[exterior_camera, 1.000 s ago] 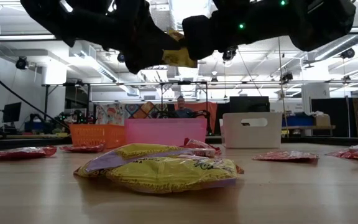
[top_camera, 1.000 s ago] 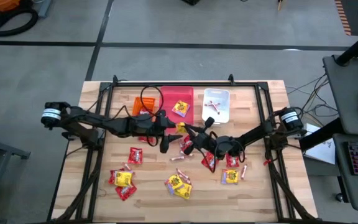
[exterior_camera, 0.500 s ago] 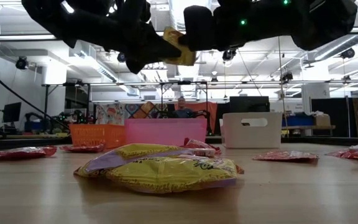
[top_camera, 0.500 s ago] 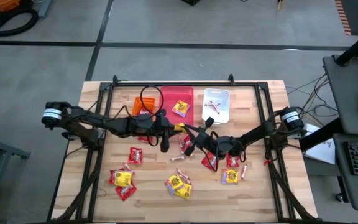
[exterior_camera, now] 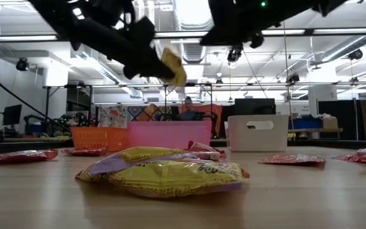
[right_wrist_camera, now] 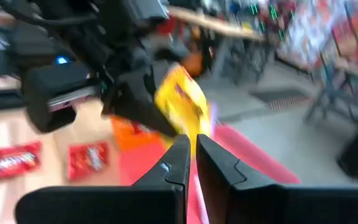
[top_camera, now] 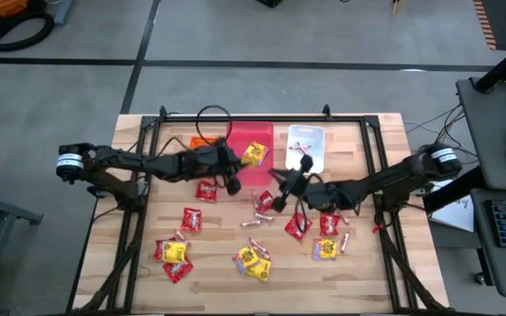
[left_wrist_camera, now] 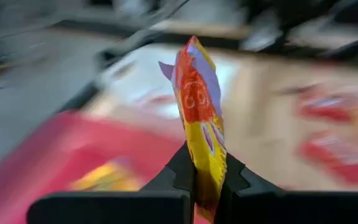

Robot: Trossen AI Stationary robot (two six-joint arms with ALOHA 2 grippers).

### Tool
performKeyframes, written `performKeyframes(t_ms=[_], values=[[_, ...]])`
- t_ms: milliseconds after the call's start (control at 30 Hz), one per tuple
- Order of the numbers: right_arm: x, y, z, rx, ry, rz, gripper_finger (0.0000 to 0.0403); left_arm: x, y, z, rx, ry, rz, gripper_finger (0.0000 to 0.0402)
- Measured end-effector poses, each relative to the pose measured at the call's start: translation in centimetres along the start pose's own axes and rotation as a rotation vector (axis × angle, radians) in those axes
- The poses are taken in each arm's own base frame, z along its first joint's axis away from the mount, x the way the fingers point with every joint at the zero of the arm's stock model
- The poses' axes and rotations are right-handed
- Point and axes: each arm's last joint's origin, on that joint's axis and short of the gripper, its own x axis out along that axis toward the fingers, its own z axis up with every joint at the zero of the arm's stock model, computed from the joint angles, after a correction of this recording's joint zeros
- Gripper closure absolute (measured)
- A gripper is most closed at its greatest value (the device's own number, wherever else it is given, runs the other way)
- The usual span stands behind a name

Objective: Organize candy in baskets

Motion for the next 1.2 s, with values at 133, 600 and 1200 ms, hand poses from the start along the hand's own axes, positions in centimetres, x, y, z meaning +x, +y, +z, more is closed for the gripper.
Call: performKeyframes(t_ms=[133,600,1200], values=[[-0.6,-1.7,0.3,0.029,0.093,-0.032,0.0381,0.9,3.0,1.4,0.1,0.193,0.251,0.04],[-0.4,-2.7,-0.1,-0.054,0.147,-0.065,0.0381,9.6,8.4,0.2,0.179,0.78,0.366,0.0397],[-0.3,-3.0,-1.1,-0.055,0.223,-0.08,0.0381,11.3,8.6,0.5,0.171,0.837,0.434,0.0293]])
